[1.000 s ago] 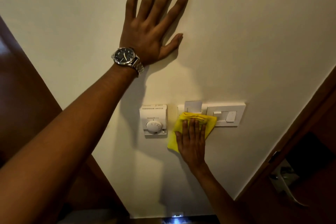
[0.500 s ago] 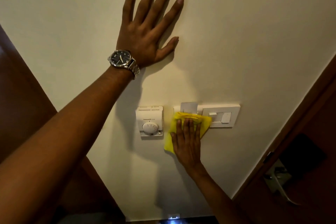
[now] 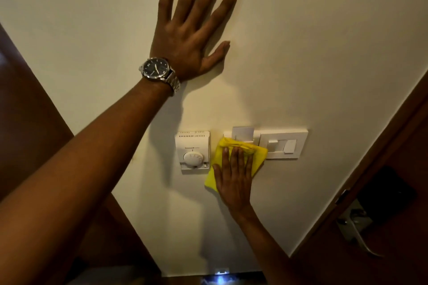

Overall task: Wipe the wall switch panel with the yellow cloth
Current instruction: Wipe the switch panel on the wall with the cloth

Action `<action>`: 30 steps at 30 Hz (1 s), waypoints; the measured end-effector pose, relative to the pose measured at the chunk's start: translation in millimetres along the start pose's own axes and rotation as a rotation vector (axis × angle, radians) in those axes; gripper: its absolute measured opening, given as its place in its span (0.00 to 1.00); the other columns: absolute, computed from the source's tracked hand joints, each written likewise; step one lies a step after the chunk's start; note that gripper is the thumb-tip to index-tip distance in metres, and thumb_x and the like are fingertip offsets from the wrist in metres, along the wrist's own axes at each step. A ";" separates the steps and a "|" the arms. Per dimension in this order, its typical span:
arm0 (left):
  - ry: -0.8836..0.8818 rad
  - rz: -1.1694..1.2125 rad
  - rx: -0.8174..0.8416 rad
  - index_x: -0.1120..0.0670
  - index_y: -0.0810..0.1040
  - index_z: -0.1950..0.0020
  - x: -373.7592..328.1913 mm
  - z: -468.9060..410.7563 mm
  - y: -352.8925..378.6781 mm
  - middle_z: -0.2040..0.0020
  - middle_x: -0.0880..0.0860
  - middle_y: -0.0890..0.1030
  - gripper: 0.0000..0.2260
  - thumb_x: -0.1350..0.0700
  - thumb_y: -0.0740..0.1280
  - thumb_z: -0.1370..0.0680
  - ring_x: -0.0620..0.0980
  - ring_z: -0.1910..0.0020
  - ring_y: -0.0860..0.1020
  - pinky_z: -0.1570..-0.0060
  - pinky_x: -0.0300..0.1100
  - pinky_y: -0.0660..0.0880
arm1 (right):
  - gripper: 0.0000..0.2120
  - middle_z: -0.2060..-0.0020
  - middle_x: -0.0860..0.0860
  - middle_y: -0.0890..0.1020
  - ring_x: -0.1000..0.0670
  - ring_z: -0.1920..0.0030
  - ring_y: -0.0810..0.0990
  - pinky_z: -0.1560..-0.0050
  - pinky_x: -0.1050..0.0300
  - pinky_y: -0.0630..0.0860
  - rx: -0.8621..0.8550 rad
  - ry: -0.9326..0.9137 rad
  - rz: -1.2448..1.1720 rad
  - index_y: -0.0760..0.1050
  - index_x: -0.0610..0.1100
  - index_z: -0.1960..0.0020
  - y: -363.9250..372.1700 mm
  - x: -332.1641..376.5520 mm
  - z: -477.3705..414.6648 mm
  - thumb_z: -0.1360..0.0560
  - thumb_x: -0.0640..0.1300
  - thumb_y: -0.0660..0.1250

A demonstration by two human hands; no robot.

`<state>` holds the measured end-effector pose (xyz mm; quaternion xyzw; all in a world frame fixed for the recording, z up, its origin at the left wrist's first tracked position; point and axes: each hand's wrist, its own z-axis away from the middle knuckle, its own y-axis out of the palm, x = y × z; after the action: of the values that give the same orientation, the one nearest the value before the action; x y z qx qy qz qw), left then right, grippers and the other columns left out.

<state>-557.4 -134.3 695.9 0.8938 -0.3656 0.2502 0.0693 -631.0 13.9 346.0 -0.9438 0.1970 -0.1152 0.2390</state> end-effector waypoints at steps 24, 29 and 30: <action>-0.009 -0.018 0.011 0.52 0.66 0.16 -2.4 1.2 -4.0 0.20 0.62 0.69 0.31 0.35 0.56 0.14 0.66 0.21 0.68 0.26 0.71 0.65 | 0.34 0.20 0.43 0.43 0.42 0.19 0.44 0.20 0.41 0.51 0.063 0.565 -0.320 0.36 0.44 0.19 -9.8 44.1 8.0 0.15 0.60 0.45; -0.018 -0.027 0.007 0.52 0.66 0.16 -4.8 -0.6 -4.7 0.20 0.61 0.70 0.31 0.35 0.55 0.14 0.65 0.22 0.69 0.26 0.71 0.66 | 0.34 0.20 0.43 0.43 0.45 0.18 0.43 0.18 0.51 0.42 -0.045 0.782 -0.386 0.40 0.40 0.20 -13.0 47.6 -25.5 0.15 0.59 0.46; -0.012 -0.025 0.009 0.52 0.66 0.16 -4.8 0.2 -4.2 0.20 0.61 0.70 0.31 0.35 0.55 0.14 0.65 0.22 0.69 0.26 0.71 0.66 | 0.34 0.20 0.43 0.43 0.46 0.18 0.42 0.19 0.53 0.40 -0.044 0.804 -0.412 0.40 0.39 0.20 -13.7 54.0 -26.1 0.15 0.59 0.46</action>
<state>-557.3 -128.3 693.6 0.9002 -0.3536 0.2454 0.0662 -586.4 -8.7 382.0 -0.8484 0.0849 -0.5137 0.0954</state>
